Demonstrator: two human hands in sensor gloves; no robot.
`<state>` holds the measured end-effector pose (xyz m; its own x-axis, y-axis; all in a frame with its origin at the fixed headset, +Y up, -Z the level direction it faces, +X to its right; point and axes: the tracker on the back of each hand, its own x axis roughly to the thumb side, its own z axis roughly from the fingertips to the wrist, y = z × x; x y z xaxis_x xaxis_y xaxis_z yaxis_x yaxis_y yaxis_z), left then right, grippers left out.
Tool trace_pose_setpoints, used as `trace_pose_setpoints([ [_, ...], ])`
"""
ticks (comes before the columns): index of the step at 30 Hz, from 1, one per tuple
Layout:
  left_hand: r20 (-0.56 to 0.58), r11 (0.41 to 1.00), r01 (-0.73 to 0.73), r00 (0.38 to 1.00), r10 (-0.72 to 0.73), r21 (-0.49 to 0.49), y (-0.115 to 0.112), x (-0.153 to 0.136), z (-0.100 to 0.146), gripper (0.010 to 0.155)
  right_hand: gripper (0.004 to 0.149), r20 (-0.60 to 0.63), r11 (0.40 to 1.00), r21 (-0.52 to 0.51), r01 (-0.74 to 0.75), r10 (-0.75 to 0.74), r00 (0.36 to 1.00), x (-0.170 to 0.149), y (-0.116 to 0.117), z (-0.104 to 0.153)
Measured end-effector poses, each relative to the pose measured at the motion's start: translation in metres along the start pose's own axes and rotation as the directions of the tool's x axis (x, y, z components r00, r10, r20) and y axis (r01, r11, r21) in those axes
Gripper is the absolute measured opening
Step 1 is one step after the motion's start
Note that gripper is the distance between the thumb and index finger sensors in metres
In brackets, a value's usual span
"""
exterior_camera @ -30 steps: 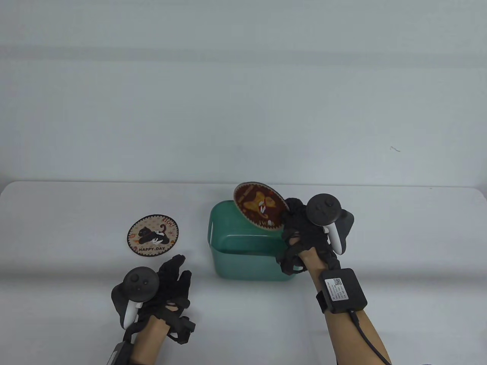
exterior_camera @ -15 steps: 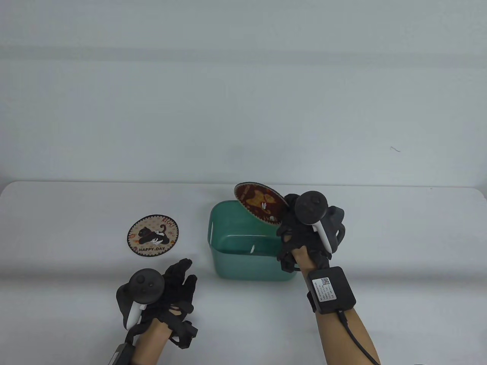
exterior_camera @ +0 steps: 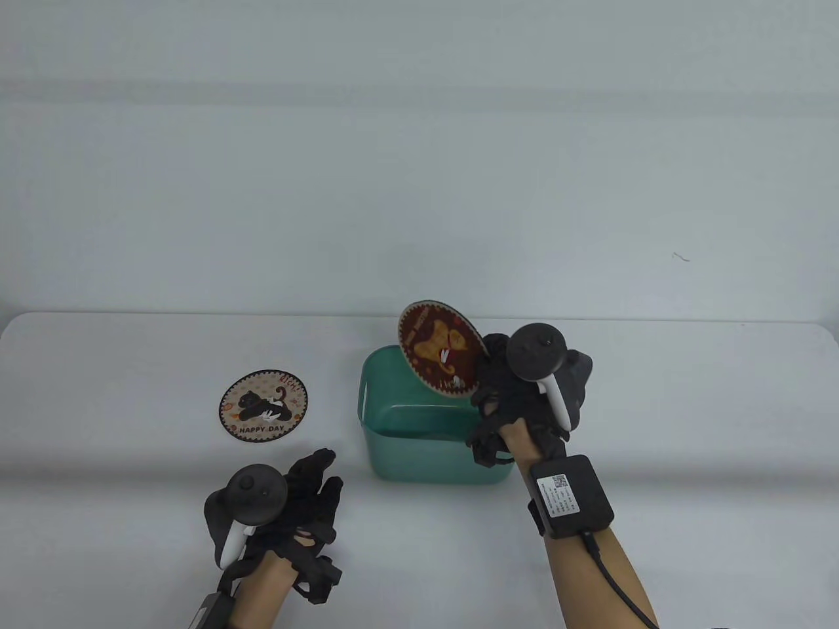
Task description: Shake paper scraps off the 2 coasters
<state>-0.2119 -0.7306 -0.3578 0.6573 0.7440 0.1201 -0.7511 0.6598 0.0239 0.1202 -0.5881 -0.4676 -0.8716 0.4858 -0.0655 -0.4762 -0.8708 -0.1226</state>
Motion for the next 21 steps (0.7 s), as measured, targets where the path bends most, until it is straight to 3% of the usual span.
trace_pose_setpoints([
  [1,0.001,1.000,0.001,1.000,-0.001,0.000,0.000,0.000,0.000,0.055,0.041,-0.016,0.984,-0.171,0.052,-0.056,0.998,-0.003,-0.003,0.004],
  [2,0.004,1.000,0.003,1.000,-0.003,0.003,0.000,0.001,0.000,0.055,0.041,0.023,0.950,-0.254,0.183,-0.184,0.983,-0.003,-0.002,0.003],
  [3,0.006,1.000,0.003,1.000,-0.003,0.004,0.000,0.000,0.000,0.055,0.041,0.020,0.981,-0.055,0.187,-0.186,0.982,0.000,0.004,-0.003],
  [4,0.008,1.000,0.000,1.000,0.000,0.005,0.000,0.000,-0.001,0.055,0.041,-0.041,0.993,0.063,0.098,-0.096,0.995,0.001,0.007,-0.003],
  [5,0.018,1.000,-0.008,1.000,0.008,0.008,0.000,0.001,0.000,0.055,0.041,-0.022,0.996,0.083,0.027,-0.026,0.999,0.000,0.004,-0.001],
  [7,0.041,0.999,-0.019,0.999,0.018,0.029,0.000,0.003,0.000,0.053,0.041,0.008,0.966,-0.239,0.097,-0.098,0.995,-0.008,0.001,0.005],
  [8,0.052,0.999,-0.021,0.998,0.019,0.037,0.001,0.006,0.001,0.053,0.041,0.044,0.954,-0.227,0.196,-0.191,0.981,-0.009,0.005,0.001],
  [9,0.067,0.999,-0.025,0.998,0.022,0.047,0.001,0.010,0.001,0.053,0.041,-0.004,0.982,0.019,0.188,-0.187,0.982,-0.011,0.013,-0.004],
  [10,0.080,0.998,-0.031,0.996,0.027,0.051,0.001,0.013,0.000,0.053,0.041,-0.046,0.990,0.058,0.126,-0.123,0.991,-0.014,0.014,-0.001],
  [11,0.087,0.998,-0.029,0.996,0.024,0.054,0.001,0.015,-0.001,0.053,0.041,-0.014,0.995,0.006,0.100,-0.099,0.995,-0.017,0.014,-0.001],
  [12,0.100,0.998,-0.034,0.995,0.028,0.061,0.003,0.020,-0.003,0.053,0.041,-0.007,0.983,-0.122,0.134,-0.136,0.991,-0.020,0.015,-0.001],
  [15,0.137,0.995,-0.047,0.990,0.035,0.086,0.008,0.037,-0.008,0.053,0.041,-0.004,0.980,0.009,0.197,-0.197,0.980,-0.022,0.024,-0.004],
  [17,0.174,0.995,-0.012,0.985,-0.006,0.100,0.012,0.054,-0.012,0.053,0.041,0.015,0.985,-0.037,0.171,-0.170,0.985,-0.022,0.025,-0.005],
  [21,0.233,0.990,0.088,0.966,-0.111,0.106,0.015,0.092,-0.030,0.053,0.041,0.008,0.965,0.025,0.260,-0.260,0.966,-0.021,0.027,-0.007],
])
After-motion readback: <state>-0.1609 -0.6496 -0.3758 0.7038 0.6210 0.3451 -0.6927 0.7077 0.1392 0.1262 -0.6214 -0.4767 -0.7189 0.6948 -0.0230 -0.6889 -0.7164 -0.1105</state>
